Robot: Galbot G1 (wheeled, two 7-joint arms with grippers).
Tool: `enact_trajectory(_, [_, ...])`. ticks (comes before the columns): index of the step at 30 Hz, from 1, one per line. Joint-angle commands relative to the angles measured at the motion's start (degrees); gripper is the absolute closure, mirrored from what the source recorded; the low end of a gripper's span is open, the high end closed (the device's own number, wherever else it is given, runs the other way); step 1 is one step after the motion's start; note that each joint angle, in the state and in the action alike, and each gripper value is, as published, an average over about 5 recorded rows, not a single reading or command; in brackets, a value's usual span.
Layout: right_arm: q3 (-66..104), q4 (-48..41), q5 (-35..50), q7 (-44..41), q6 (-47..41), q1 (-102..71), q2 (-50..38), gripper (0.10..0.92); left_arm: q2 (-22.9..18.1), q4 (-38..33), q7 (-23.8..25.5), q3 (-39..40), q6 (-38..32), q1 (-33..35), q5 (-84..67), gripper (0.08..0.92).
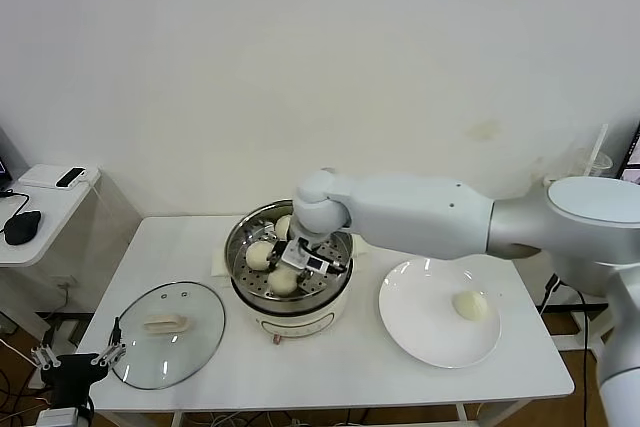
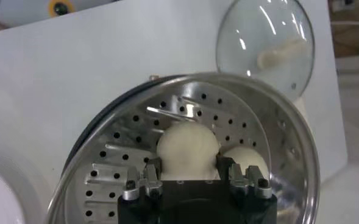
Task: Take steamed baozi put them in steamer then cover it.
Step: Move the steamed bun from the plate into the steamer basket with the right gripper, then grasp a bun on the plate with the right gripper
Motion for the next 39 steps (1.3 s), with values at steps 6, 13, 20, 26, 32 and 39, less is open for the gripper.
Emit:
enact_trajectory(6, [-0.72, 0.40, -0.19, -0.76, 1.93, 0.40, 0.76, 0.420, 0.08, 0.34, 0.01, 0.20, -0.03, -0.24, -0.10, 0.177])
enact_trajectory(13, [1.12, 0.14, -0.06, -1.13, 1.86, 1.96, -1.01, 0.239, 0.36, 0.37, 0.00, 0.10, -0.02, -0.37, -0.21, 0.177])
enact_trajectory(20, [7.28, -0.72, 0.79, -1.24, -1.42, 5.11, -5.63, 0.203, 0.90, 0.34, 0.00, -0.06, -0.01, -0.49, -0.31, 0.177])
enact_trajectory(26, [10.42, 1.22, 3.70, -3.24, -12.87, 6.75, -13.69, 0.202, 1.59, 0.42, 0.02, 0.25, 0.01, -0.96, -0.36, 0.177])
enact_trajectory(32, [9.54, 5.73, 8.52, -5.29, -22.65, 6.42, -25.14, 0.203, 2.69, 0.23, 0.06, 0.48, 0.12, -1.40, -1.03, 0.177])
enact_trajectory(39, [11.97, 9.80, 7.72, -5.22, -25.90, 1.57, -38.46, 0.203, 3.77, 0.48, 0.10, 1.24, 0.14, -1.83, -1.23, 0.177])
